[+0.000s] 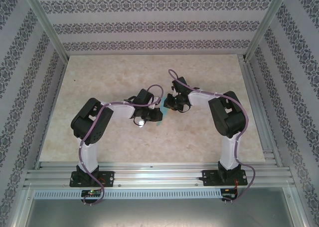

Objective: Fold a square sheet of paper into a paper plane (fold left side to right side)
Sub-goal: Fold the wing for the fifth time at the center of the table.

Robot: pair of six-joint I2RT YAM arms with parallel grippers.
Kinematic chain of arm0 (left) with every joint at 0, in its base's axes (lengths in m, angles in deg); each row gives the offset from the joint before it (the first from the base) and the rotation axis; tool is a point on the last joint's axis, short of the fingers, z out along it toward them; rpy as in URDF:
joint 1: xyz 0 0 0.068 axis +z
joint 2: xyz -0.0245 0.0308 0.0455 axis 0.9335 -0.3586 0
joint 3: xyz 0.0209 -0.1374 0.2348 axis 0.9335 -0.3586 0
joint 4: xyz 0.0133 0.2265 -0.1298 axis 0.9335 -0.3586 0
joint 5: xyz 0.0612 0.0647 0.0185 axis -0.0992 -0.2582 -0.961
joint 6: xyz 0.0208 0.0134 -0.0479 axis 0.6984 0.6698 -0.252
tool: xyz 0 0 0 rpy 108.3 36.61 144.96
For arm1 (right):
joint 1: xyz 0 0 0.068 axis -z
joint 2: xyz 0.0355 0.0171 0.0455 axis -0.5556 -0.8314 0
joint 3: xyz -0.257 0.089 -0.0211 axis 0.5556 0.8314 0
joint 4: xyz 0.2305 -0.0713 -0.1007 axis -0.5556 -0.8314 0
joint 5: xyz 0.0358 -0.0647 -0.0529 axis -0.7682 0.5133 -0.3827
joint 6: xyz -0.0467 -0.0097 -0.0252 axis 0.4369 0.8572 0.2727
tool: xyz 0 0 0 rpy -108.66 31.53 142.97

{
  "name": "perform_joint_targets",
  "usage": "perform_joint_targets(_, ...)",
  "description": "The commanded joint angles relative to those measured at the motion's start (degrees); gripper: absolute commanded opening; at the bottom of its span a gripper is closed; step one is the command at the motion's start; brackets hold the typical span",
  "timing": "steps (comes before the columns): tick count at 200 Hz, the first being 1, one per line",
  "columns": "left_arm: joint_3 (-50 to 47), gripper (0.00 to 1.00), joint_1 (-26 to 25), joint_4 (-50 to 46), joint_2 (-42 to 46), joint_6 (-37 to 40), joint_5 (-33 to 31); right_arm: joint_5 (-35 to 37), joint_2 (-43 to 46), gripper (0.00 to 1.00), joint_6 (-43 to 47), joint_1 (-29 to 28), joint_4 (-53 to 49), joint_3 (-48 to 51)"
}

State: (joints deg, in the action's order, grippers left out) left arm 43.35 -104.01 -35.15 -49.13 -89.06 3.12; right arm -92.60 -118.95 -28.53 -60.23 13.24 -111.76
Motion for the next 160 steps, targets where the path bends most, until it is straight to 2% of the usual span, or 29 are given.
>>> perform_joint_targets(1, -2.9, 0.09, -3.0, -9.2, -2.7, 2.3, -8.9, -0.2, -0.4, 0.16, -0.4, 0.7, -1.7, -2.1)
perform_joint_targets(42, -3.5, 0.08, -5.1, -14.8, -1.5, 3.4, -15.0, -0.5, -0.9, 0.15, -0.5, 2.2, -1.6, -3.2)
perform_joint_targets(106, -4.9, 0.07, -6.4, -15.0, -1.6, 3.3, -15.6, -0.8, -3.6, 0.12, 0.8, 3.6, -2.8, -4.7)
perform_joint_targets(160, -5.6, 0.06, -6.5, -15.2, -1.3, 3.4, -15.7, 4.2, -5.1, 0.12, 5.2, 4.9, -7.8, -7.5)
